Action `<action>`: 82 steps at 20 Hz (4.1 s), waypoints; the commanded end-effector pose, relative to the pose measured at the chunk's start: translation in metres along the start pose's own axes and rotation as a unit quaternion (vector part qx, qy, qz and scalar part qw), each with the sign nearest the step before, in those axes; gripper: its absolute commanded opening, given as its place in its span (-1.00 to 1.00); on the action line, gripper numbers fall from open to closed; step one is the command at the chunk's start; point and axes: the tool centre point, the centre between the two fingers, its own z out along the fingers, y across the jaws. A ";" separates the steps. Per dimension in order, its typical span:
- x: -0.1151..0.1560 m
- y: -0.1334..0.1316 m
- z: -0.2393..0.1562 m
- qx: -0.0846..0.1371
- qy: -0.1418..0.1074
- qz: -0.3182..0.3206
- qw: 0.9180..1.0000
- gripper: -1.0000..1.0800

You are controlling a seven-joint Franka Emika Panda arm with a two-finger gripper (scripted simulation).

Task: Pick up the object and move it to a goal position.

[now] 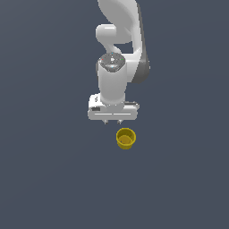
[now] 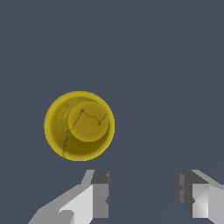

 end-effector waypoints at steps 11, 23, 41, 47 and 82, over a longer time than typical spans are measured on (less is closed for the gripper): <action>0.007 -0.005 0.016 0.030 0.008 -0.069 0.997 0.23; 0.019 -0.013 0.038 0.079 0.035 -0.179 0.980 0.23; 0.039 -0.020 0.063 0.137 0.108 -0.326 0.929 0.23; 0.044 -0.020 0.067 0.148 0.134 -0.360 0.911 0.23; 0.054 -0.032 0.097 0.154 0.157 -0.389 0.894 -1.00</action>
